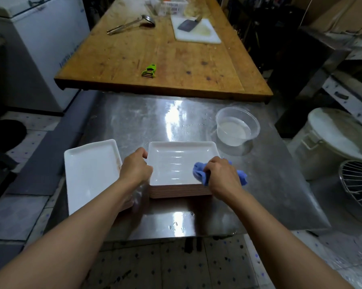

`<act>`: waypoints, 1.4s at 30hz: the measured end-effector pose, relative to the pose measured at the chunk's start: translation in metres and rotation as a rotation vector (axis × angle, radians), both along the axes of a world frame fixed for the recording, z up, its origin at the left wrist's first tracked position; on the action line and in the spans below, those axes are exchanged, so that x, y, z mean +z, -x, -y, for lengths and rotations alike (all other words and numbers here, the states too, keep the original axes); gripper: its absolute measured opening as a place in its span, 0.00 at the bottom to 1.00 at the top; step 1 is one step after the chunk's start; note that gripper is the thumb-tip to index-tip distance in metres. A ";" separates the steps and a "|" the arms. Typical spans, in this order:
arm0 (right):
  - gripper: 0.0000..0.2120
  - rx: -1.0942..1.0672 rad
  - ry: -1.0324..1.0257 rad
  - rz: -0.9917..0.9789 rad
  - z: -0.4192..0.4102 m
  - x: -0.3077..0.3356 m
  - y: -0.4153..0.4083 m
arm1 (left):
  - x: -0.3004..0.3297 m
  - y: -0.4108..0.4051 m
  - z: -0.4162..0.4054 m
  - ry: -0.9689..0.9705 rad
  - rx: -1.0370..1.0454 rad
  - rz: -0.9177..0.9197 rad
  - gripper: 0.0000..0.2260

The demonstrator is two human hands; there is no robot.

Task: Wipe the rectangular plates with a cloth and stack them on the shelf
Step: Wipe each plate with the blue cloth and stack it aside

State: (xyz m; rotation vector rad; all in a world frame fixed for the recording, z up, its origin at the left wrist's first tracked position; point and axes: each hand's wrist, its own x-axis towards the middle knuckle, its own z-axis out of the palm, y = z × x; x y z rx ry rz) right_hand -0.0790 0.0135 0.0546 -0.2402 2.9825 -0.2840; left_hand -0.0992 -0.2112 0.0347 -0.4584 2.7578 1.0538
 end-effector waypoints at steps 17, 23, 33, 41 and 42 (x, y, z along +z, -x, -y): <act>0.25 0.157 0.123 0.022 0.066 -0.031 0.027 | -0.004 0.003 0.000 0.047 -0.056 -0.009 0.10; 0.20 0.292 0.303 0.190 0.065 -0.021 0.003 | -0.003 0.003 0.001 0.043 -0.016 -0.001 0.09; 0.17 0.064 -0.013 -0.016 -0.009 0.000 -0.017 | -0.001 0.002 -0.007 0.168 -0.010 -0.023 0.08; 0.10 -0.138 0.057 -0.128 -0.029 0.007 -0.036 | 0.000 -0.008 -0.014 0.242 0.006 -0.011 0.17; 0.09 -0.197 0.166 -0.148 -0.031 0.008 -0.038 | 0.004 -0.012 -0.017 0.276 0.001 -0.008 0.20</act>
